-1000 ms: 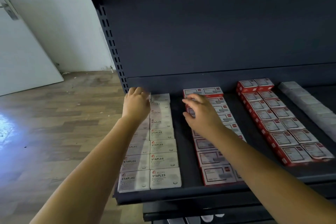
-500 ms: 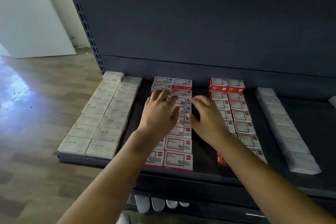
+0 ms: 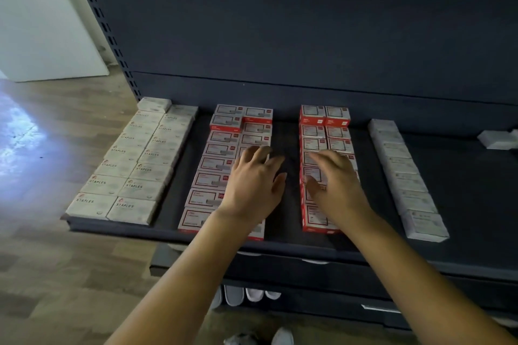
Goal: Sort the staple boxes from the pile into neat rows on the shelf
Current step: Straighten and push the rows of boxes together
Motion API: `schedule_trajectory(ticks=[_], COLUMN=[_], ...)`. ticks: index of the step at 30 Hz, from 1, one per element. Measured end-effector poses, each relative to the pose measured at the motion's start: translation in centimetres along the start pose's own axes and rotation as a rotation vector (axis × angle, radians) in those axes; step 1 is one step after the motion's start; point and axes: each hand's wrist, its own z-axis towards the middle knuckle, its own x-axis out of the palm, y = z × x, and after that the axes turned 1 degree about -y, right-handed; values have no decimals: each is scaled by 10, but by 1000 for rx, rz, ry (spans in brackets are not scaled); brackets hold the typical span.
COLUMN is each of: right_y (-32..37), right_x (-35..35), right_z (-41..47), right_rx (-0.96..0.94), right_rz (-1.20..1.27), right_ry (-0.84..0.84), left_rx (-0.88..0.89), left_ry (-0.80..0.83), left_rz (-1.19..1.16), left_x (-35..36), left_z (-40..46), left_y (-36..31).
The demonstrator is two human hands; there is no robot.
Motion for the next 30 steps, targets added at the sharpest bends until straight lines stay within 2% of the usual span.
schedule_trajectory(ticks=[10, 13, 16, 23, 30], right_y=[-67, -103, -146, -252, -313], right_x=[-39, -63, -90, -139, -168], right_z=[-34, -44, -55, -78, -95], right_rx=[0, 5, -85, -122, -106], right_rz=[-12, 2, -33, -96, -62], right_ry=[-53, -47, -42, -154, -207], left_rx=[37, 25, -28, -24, 100], left_ry=[27, 58, 38, 15, 71], left_rz=[18, 47, 73, 55, 8], left_x=[31, 51, 73, 132, 183], left_z=[8, 13, 22, 48, 53], left_y=[-76, -114, -157, -258, -330])
